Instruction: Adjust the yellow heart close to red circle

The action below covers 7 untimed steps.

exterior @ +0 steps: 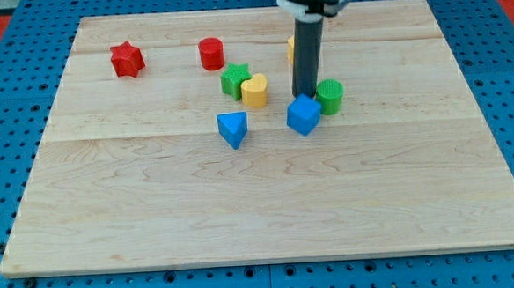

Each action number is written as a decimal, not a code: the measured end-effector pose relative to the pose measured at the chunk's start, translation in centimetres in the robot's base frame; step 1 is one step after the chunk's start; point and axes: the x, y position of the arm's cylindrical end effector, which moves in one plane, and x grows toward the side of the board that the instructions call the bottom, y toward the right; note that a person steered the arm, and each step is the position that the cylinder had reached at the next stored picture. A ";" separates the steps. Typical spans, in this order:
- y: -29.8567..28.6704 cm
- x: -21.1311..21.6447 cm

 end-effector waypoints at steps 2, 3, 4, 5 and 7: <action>-5.3 1.4; -7.1 0.2; -5.4 -2.3; -5.1 -4.5; -0.8 -6.7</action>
